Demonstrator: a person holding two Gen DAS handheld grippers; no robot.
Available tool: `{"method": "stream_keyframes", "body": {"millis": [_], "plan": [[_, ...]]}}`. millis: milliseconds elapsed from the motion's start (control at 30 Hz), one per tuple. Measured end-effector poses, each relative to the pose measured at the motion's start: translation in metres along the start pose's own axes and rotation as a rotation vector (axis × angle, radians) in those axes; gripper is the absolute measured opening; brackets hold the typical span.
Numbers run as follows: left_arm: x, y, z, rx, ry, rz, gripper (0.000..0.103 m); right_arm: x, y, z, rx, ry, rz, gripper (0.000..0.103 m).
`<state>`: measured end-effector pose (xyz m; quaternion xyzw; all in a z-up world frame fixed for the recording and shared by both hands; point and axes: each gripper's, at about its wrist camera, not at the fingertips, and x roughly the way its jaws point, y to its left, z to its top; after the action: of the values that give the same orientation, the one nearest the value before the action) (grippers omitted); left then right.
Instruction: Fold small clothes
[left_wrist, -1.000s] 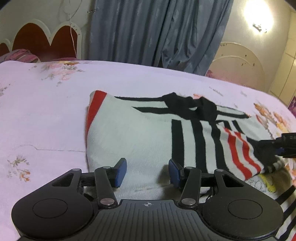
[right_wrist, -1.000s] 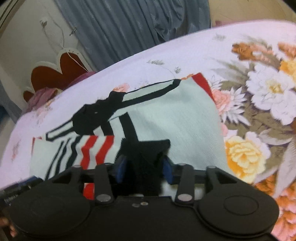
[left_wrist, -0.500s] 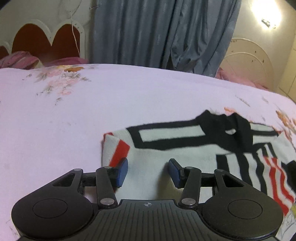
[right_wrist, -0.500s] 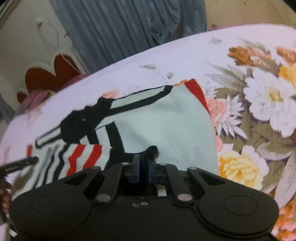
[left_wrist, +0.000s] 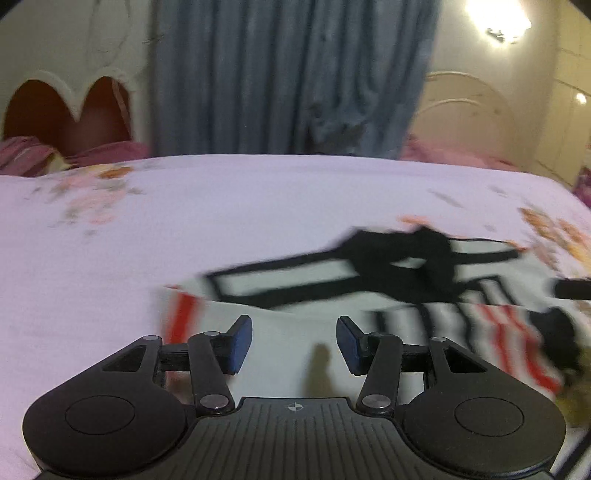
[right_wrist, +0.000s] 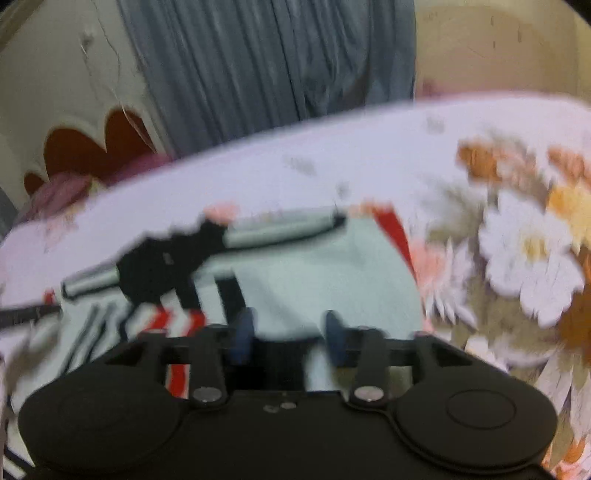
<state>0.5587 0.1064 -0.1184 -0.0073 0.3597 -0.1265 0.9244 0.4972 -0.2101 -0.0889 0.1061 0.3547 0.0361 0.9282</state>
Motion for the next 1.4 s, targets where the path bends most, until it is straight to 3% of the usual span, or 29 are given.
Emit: {"method": "stream_keyframes", "body": {"millis": [67,133,200,300,367,400,433,500,533,567,633,667,733,833,867,933,1000,1067,1133,1233,1333,1400], "plan": [[0.006,-0.027,-0.003,0.011,0.014,-0.051,0.05,0.012,0.026,0.001,-0.033,0.027,0.056,0.037],[0.012,-0.047,-0.008,0.014,0.037,-0.067,0.05,0.032,0.056,-0.002,-0.09,0.088,0.1,0.02],[0.015,-0.055,-0.014,0.024,0.047,-0.07,0.05,0.047,0.074,-0.009,-0.124,0.132,0.113,0.018],[0.009,-0.031,-0.024,0.014,0.054,-0.012,0.05,0.048,0.079,-0.02,-0.223,0.14,0.023,0.013],[0.004,-0.007,-0.025,-0.004,0.056,0.02,0.049,0.039,0.057,-0.021,-0.208,0.124,-0.064,0.001],[0.004,0.002,-0.023,-0.011,0.059,0.006,0.049,0.037,0.046,-0.02,-0.178,0.127,-0.057,0.0],[0.004,0.008,-0.019,-0.019,0.061,-0.02,0.049,0.036,0.04,-0.019,-0.153,0.135,-0.032,0.0],[0.006,0.009,-0.01,0.008,0.035,0.007,0.049,0.038,0.043,-0.012,-0.166,0.136,-0.023,0.004],[0.01,0.01,-0.004,0.025,0.026,0.031,0.05,0.038,0.047,-0.008,-0.176,0.114,-0.014,0.018],[0.015,0.014,0.002,0.029,0.023,0.041,0.05,0.04,0.05,-0.003,-0.177,0.097,-0.007,0.022],[0.026,0.035,0.012,0.006,0.017,0.09,0.05,0.053,0.05,0.006,-0.162,0.108,-0.027,0.02],[0.037,0.046,0.015,-0.014,0.051,0.119,0.049,0.063,0.045,0.008,-0.163,0.126,-0.058,0.02],[0.042,0.069,0.015,-0.113,0.046,0.06,0.049,0.071,0.034,0.008,-0.174,0.135,-0.062,0.015],[0.033,0.065,0.02,-0.109,0.048,0.079,0.049,0.067,0.035,0.011,-0.203,0.151,-0.058,0.016],[0.024,0.059,0.019,-0.116,0.031,0.077,0.049,0.065,0.039,0.011,-0.205,0.149,-0.067,0.019],[0.005,0.04,0.013,-0.117,-0.014,0.034,0.049,0.052,0.048,0.011,-0.195,0.108,-0.056,0.038],[-0.015,0.014,-0.002,-0.059,-0.027,0.017,0.05,0.037,0.062,0.004,-0.202,0.098,0.022,0.036],[-0.018,-0.008,-0.018,-0.061,-0.001,-0.021,0.05,0.029,0.079,-0.009,-0.237,0.104,0.073,0.037],[-0.015,-0.021,-0.034,-0.062,0.029,-0.011,0.05,0.034,0.087,-0.023,-0.259,0.154,0.115,0.033],[-0.028,-0.016,-0.056,-0.071,0.006,0.021,0.049,0.034,0.081,-0.036,-0.309,0.149,0.09,0.032],[-0.057,0.0,-0.074,-0.152,-0.007,0.012,0.049,0.021,0.056,-0.032,-0.267,0.133,0.0,0.027],[-0.069,0.004,-0.087,-0.113,-0.019,0.042,0.049,0.014,0.044,-0.034,-0.256,0.136,-0.013,0.027]]}}
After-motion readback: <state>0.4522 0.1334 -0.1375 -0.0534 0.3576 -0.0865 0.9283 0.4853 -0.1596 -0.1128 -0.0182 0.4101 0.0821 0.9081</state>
